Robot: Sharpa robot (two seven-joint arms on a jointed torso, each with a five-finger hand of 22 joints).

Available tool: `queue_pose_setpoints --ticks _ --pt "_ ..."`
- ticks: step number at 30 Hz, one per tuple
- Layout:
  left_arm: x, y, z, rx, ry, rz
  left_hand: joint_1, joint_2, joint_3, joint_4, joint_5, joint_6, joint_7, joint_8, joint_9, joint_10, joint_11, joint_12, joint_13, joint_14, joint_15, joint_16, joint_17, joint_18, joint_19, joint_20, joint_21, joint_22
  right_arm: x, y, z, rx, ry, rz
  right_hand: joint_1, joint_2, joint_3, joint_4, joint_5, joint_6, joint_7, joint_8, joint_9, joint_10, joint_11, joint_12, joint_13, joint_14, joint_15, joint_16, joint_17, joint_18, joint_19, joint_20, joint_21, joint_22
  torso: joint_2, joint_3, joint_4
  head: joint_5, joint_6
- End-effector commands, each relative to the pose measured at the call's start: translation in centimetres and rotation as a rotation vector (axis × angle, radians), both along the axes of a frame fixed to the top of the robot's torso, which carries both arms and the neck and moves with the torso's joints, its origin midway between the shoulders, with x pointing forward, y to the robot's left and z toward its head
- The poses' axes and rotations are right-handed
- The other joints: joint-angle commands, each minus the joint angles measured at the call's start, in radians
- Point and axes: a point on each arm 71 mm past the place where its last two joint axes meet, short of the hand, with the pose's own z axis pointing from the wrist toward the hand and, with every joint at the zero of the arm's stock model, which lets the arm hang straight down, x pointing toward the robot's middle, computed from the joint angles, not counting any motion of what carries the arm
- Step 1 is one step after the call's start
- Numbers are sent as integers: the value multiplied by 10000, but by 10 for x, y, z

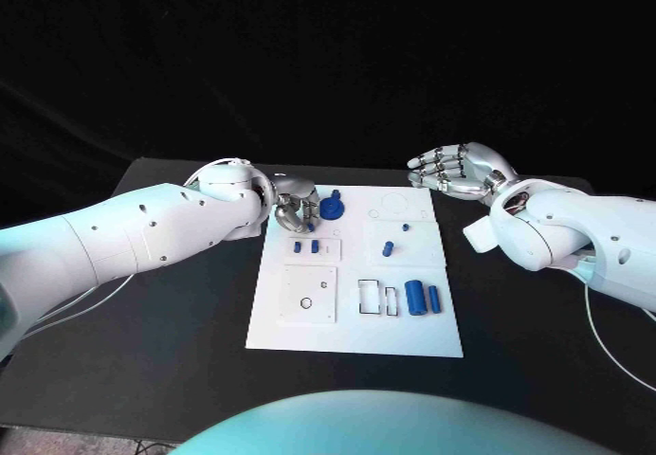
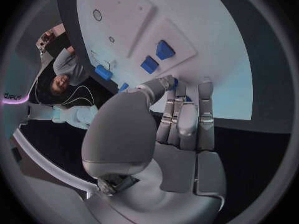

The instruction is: Assemble the parts on the task board

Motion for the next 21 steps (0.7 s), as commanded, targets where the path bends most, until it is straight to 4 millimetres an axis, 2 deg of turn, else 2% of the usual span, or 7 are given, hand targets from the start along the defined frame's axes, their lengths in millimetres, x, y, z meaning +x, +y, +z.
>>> queue_pose_setpoints --ticks 1,11,21 --pt "-2 -2 -3 115 295 -75 -91 -14 -52 -34 28 -9 49 -56 -2 42 10 -54 -9 4 28 -30 14 152 -38 9 -51 3 -1 2 0 -22 -63 155 -23 -4 12 27 34 28 954 41 -15 56 -3 16 -13 33 4 -15 -9 -46 49 8 15 -9 2 7 1 14 2" --pt "-2 -3 -4 137 344 -103 -166 -37 -111 -24 -15 18 43 -71 9 45 14 -84 0 -18 37 -33 -17 154 -72 21 -108 -4 -1 1 0 -32 -24 162 -34 -4 11 33 33 25 956 41 -20 53 -1 13 -14 29 5 -18 -15 -47 38 8 13 -22 0 8 -6 2 2" --pt "-1 -2 -4 198 362 4 -483 -186 -279 60 140 -251 109 -312 -38 -439 169 -292 -24 -175 174 -21 -203 150 -167 130 -340 -56 0 2 -1 -52 71 203 -44 -7 9 37 31 20 959 39 -24 48 1 9 -15 23 7 -23 -20 -49 37 9 12 -29 1 5 -2 10 2"
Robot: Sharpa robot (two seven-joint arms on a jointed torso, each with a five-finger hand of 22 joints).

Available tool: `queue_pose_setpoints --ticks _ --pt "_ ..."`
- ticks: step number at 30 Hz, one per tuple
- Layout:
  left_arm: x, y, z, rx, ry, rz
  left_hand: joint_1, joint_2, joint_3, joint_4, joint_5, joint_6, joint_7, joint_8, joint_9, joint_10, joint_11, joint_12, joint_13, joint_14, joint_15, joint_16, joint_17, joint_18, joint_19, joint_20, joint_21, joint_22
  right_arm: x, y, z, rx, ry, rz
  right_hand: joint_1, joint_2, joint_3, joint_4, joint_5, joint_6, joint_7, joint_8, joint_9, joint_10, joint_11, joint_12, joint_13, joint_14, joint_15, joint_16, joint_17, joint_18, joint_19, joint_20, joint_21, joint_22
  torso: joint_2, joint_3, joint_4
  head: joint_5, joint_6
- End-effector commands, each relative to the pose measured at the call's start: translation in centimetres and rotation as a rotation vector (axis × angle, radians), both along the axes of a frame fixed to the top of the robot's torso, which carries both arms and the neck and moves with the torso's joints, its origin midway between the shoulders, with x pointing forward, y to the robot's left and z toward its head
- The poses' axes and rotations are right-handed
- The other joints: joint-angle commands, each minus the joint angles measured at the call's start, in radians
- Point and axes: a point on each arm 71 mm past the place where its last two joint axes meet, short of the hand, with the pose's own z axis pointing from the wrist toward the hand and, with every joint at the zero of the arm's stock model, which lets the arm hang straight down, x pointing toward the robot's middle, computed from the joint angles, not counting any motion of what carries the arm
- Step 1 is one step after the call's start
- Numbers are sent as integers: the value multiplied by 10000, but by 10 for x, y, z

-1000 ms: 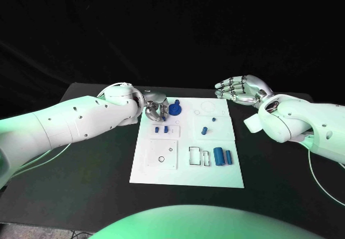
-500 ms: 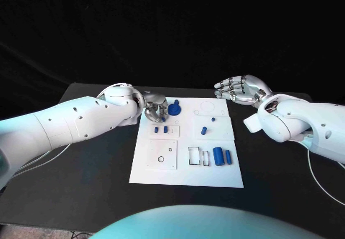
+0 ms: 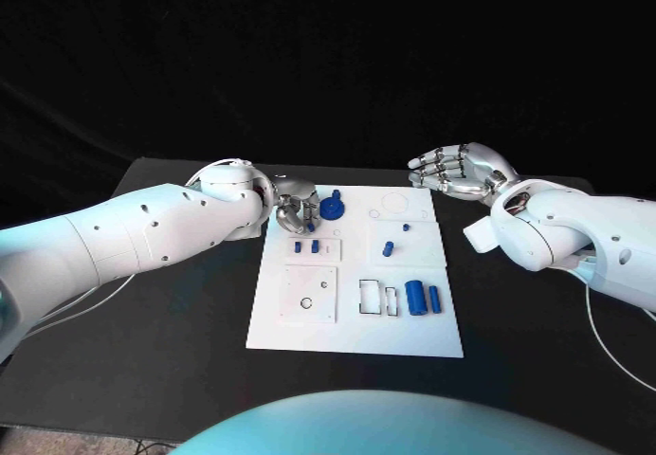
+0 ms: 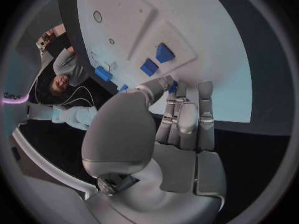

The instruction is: Assemble the parts on the task board

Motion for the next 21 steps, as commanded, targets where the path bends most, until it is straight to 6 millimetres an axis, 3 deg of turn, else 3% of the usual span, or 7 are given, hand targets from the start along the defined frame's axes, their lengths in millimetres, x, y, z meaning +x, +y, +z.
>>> queue_pose_setpoints --ticks 1,7,21 --pt "-1 -1 -2 113 226 21 -136 -15 -74 10 70 -86 -3 -72 -7 -167 23 -46 -4 -79 66 -25 -73 150 -84 53 -116 -25 -1 2 -1 -41 45 205 -44 -7 9 37 31 20 959 39 -13 48 1 9 -15 23 7 -23 -21 -49 38 9 12 -16 2 1 2 0 2" --pt "0 1 -2 213 178 257 -351 -186 -225 62 189 -577 -215 -390 -118 -645 175 -16 34 -357 203 -30 -352 159 -158 185 -334 -86 0 2 -1 -46 49 199 -62 -16 0 44 24 7 965 34 -19 32 7 -1 -18 4 13 -34 -30 -52 16 9 8 -34 -4 -5 10 -21 2" --pt "3 5 -2 257 38 542 -450 -230 -339 101 278 -856 -245 -531 -180 -1020 262 143 115 -584 284 -43 -666 170 -141 274 -428 -106 0 1 -1 -121 16 223 -75 -5 8 45 27 46 952 57 -22 65 0 7 -12 -39 22 -59 -55 -63 -7 9 1 -70 3 -5 -7 -6 2"
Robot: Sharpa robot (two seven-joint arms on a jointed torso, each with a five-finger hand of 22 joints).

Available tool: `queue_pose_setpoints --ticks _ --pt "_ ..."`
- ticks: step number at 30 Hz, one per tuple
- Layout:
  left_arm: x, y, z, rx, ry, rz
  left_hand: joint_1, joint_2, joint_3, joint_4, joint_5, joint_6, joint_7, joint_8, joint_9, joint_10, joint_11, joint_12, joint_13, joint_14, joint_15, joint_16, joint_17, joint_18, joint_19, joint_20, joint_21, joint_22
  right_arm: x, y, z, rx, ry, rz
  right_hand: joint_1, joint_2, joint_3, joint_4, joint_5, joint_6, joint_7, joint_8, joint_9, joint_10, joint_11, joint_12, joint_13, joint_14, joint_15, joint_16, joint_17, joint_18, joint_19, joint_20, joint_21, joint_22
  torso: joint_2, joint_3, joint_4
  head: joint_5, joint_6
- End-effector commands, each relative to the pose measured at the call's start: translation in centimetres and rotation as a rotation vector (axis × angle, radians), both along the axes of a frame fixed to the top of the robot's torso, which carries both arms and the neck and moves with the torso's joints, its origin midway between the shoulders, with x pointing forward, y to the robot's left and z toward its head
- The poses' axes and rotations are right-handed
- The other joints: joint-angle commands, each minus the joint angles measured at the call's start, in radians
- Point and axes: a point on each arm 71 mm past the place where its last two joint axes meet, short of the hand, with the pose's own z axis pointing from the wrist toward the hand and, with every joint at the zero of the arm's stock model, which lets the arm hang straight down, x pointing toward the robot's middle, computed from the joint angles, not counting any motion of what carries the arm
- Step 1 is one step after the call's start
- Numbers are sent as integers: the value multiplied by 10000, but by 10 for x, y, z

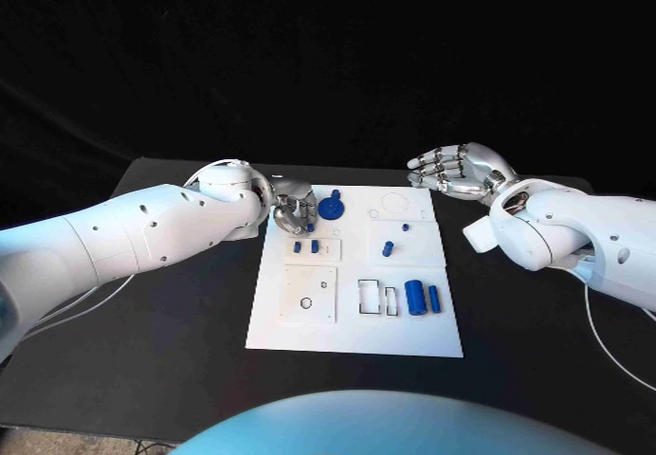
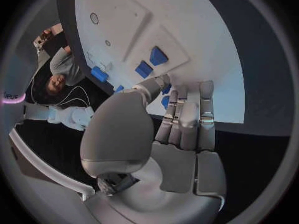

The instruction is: Assemble the parts on the task board

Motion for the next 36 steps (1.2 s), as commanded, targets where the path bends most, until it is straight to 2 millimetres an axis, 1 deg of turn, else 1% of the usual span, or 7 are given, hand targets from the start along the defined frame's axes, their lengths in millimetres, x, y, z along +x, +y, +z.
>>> queue_pose_setpoints --ticks 1,9,15,21,24,28,36 --pt "1 1 0 28 -2 153 -76 -13 -72 -9 47 -114 20 -78 -16 -98 17 72 17 -95 35 -44 -50 170 1 64 -58 -13 0 1 0 -167 -33 214 -75 -3 10 43 27 53 950 61 -11 71 -2 9 -3 -43 22 -61 -31 -64 -2 9 2 -30 1 1 0 7 2" --pt "2 7 1 -45 -150 307 -57 -19 -180 -33 61 -446 -64 -178 -75 -860 180 64 -27 -260 173 -31 -288 164 7 183 -155 -19 1 -3 -1 -918 -298 215 178 -138 201 -352 -232 395 818 137 -39 398 -122 -7 -8 180 -79 54 -53 27 562 1 110 -11 -8 2 -1 9 2" --pt "-1 21 8 -1024 -226 639 -36 -12 -214 -51 134 -436 -44 -130 -70 -936 199 117 -34 -335 192 -52 -476 172 23 208 -169 -17 1 -5 -1 -2511 -1032 835 571 -314 892 -1189 -681 1105 529 -80 -197 1376 -462 -409 -5 1924 -583 621 377 372 2128 -156 600 -39 -24 5 7 -43 2" --pt "-4 43 22 -3073 217 1478 89 151 -76 -96 76 193 404 334 21 -324 -13 718 54 -754 10 -484 -1625 213 138 92 -182 24 4 -7 -2 -4889 -2338 1733 577 -429 1481 -1608 -706 1843 238 -146 -140 2669 -817 -1121 16 3386 -1058 815 990 378 3233 -612 954 -37 -44 10 29 -246 7" --pt "-6 54 27 -4901 1107 2245 104 237 100 -112 172 381 442 461 19 -146 -55 908 32 -2128 -60 -1724 -4083 193 -187 22 -511 -91 5 -6 -4 -6058 -2652 2128 609 -392 1394 -1803 -798 2200 35 -145 -18 3523 -1066 -1353 51 4296 -1424 1165 1452 364 3955 -968 1430 212 -53 8 52 -325 35" --pt "-7 66 36 -7791 1884 3199 -226 320 -25 166 233 333 439 548 21 -278 -33 907 -61 -2334 -24 -2368 -4413 192 -347 32 -950 -373 6 -3 -9 -7693 -2876 2578 528 -373 827 -1939 -979 2608 -248 -221 170 4448 -1435 -1585 211 5734 -1920 2083 2334 331 5019 -1543 2539 933 -82 13 90 -416 89" --pt "-17 77 53 -12280 2825 4200 -439 450 -236 459 568 160 475 644 5 -408 8 1015 -147 -2524 31 -2970 -4689 188 -540 94 -1644 -890 11 9 -14 -9593 -3144 2849 149 -734 796 -1773 -909 2815 -311 -756 368 4492 -1469 -2596 327 7357 -2084 4553 4755 325 5988 -1985 4270 2263 -68 -14 89 -433 188"
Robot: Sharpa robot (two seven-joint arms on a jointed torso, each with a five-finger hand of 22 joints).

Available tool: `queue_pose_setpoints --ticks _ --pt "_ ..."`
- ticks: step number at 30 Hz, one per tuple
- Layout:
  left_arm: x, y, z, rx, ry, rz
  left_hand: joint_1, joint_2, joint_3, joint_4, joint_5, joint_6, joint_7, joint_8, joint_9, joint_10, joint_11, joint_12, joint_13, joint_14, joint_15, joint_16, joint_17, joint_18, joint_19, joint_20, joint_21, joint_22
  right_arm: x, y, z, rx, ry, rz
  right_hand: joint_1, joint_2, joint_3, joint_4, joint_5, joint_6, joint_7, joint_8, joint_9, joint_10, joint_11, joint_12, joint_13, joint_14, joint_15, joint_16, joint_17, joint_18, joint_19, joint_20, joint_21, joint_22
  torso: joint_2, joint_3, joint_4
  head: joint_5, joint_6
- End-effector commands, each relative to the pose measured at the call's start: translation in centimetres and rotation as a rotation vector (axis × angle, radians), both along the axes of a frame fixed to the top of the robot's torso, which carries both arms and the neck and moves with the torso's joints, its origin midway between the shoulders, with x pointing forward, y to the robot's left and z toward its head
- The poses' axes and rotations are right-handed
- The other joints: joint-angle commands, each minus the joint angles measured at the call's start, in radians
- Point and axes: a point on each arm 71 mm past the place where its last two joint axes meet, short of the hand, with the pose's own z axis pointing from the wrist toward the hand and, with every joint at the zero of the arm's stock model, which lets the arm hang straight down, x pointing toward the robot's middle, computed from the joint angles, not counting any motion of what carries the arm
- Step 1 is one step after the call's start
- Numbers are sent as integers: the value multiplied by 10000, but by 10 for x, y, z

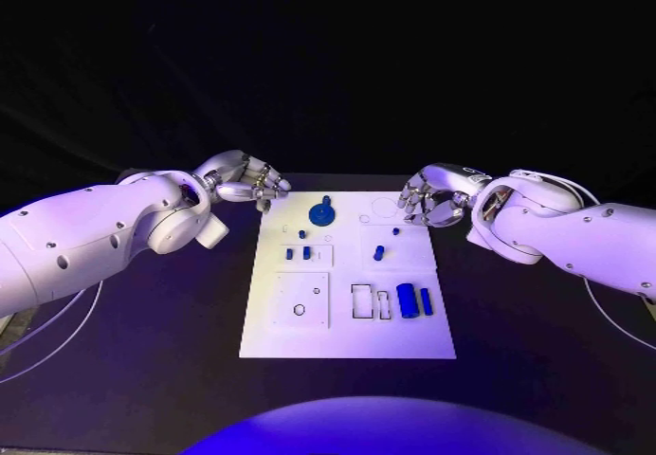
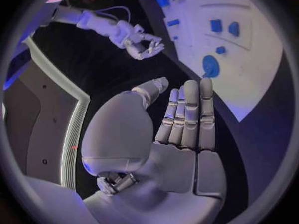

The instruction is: Assemble the parts on the task board

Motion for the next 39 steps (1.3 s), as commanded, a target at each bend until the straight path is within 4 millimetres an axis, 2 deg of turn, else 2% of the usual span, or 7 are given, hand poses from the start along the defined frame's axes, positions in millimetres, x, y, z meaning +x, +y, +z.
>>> queue_pose_setpoints --ticks 1,4,6,15,18,20,39 --pt "-2 2 13 -3774 397 1080 -196 100 -80 164 68 -87 -11 71 -19 -68 -11 80 -24 0 20 -85 -30 97 -137 25 -168 -155 2 3 -6 -2020 -372 79 -141 -112 85 90 81 116 -44 -151 96 34 -6 -205 77 630 -31 2144 2067 80 294 -61 597 477 0 -16 17 -36 40" --pt "-7 -1 15 -4191 492 959 -93 294 -5 180 426 -121 -15 102 -21 -72 -18 98 -55 -40 9 -146 -50 100 -155 19 -241 -242 5 5 -6 -2230 -445 19 -251 -214 287 156 354 180 -87 -260 260 52 -11 -216 181 988 -53 4760 4574 68 494 -88 1328 1110 -10 -29 56 -68 64" --pt "-9 -3 16 -4348 545 863 -148 259 -59 211 455 -138 -2 107 -23 -83 -6 99 -67 -49 22 -157 -51 94 -160 25 -261 -265 6 7 -7 -2335 -448 -26 -335 -260 340 208 336 205 -53 -292 345 -23 -7 -227 205 1041 -19 5485 5264 76 475 -87 1591 1371 -6 -31 40 -48 79" --pt "-16 -6 19 -4567 610 675 -206 209 -128 243 447 -169 2 108 -29 -101 1 100 -81 -44 30 -156 -48 92 -159 33 -285 -298 7 15 -14 -2593 -235 -8 -410 -334 344 249 291 166 -26 -380 476 -378 55 -238 200 1026 30 6132 5834 45 419 -36 2106 1934 4 -76 40 -152 67" --pt "-17 -5 19 -4611 616 733 -263 196 -174 286 439 -218 15 95 -39 -115 8 104 -91 -34 39 -150 -43 91 -153 39 -303 -326 6 18 -17 -2655 -100 74 -394 -317 353 251 330 66 -18 -474 527 -479 66 -211 212 1017 40 6319 5909 -218 1011 -12 3785 3631 8 -72 25 -215 72" --pt "-17 -5 19 -4649 629 764 -314 161 -249 326 380 -373 50 65 -57 -130 19 117 -104 -24 50 -145 -37 92 -141 51 -338 -378 5 20 -18 -2670 -36 144 -383 -307 370 249 365 66 -20 -488 554 -488 67 -205 222 1029 43 6448 6026 -253 1079 -7 4072 3922 14 -77 22 -225 61" --pt "-19 -8 20 -4730 822 682 -335 153 -292 349 349 -394 53 98 -45 -142 25 125 -111 -26 57 -145 -35 91 -136 58 -358 -407 3 37 -33 -2646 241 391 -291 -193 555 230 381 225 -6 -456 706 -454 80 -188 256 1072 66 6865 6370 -320 1111 17 4761 4654 -2 -65 38 -159 -5"
